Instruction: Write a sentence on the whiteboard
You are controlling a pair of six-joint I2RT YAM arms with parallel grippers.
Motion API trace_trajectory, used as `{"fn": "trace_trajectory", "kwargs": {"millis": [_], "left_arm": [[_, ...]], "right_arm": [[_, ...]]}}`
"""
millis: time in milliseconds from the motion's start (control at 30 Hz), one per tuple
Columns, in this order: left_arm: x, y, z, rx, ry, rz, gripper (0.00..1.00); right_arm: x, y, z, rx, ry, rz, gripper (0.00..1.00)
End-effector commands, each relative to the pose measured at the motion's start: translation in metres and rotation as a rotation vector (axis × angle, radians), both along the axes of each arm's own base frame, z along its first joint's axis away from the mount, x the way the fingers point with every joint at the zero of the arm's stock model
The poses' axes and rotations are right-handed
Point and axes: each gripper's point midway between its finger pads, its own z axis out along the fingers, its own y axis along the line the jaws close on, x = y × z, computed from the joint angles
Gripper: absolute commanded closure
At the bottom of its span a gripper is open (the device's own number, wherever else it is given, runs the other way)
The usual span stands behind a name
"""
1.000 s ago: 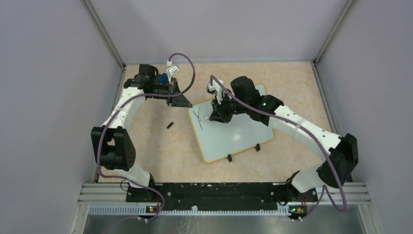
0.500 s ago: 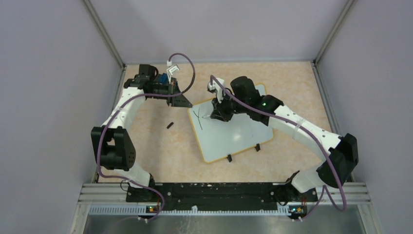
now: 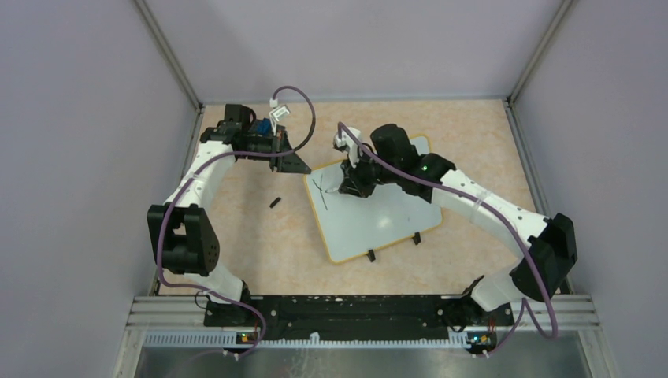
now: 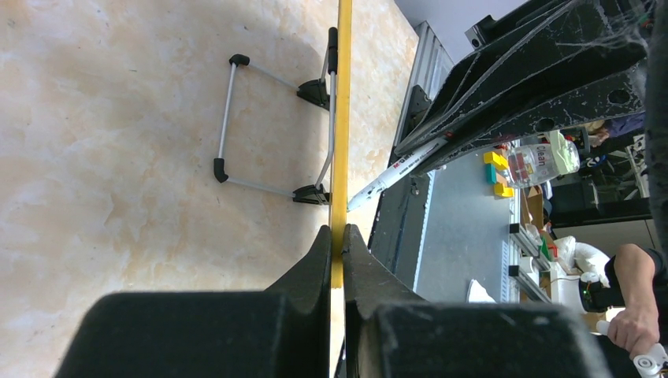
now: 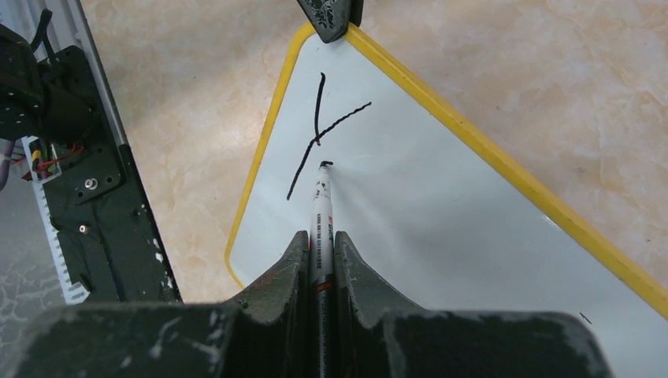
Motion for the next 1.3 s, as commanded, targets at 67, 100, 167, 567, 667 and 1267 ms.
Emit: {"fn": "trace_trajectory", "kwargs": {"millis": [67,100,167,567,667,1267], "left_arm": [[-0.009,-0.003,0.010,-0.015,-0.021,-0.015,1.00],[-0.009,-0.003,0.009,-0.014,-0.020,-0.015,1.00],[-0.009,-0.003,0.009,-0.014,-0.020,-0.015,1.00],[-0.008,-0.003,0.008,-0.012,-0.017,-0.012,1.00],[-0.009,-0.003,0.008,-0.011,-0.016,-0.012,1.00],[-0.009,-0.003,0.010,-0.013,-0.021,-0.012,1.00]], "right_arm": [[-0.003,0.004,0.000,0.002,-0.014,0.029,1.00],[-0.004,0.003,-0.002,-0.001,-0.014,0.029,1.00],[-0.005,0.001,-0.003,-0.006,-0.013,0.029,1.00],[-0.010,-0.011,-0.009,-0.034,-0.020,0.022,1.00],[-0.008,-0.015,-0.009,-0.046,-0.026,0.013,1.00],[0.019,-0.021,0.015,-0.027,-0.096,-0.074,1.00]]}}
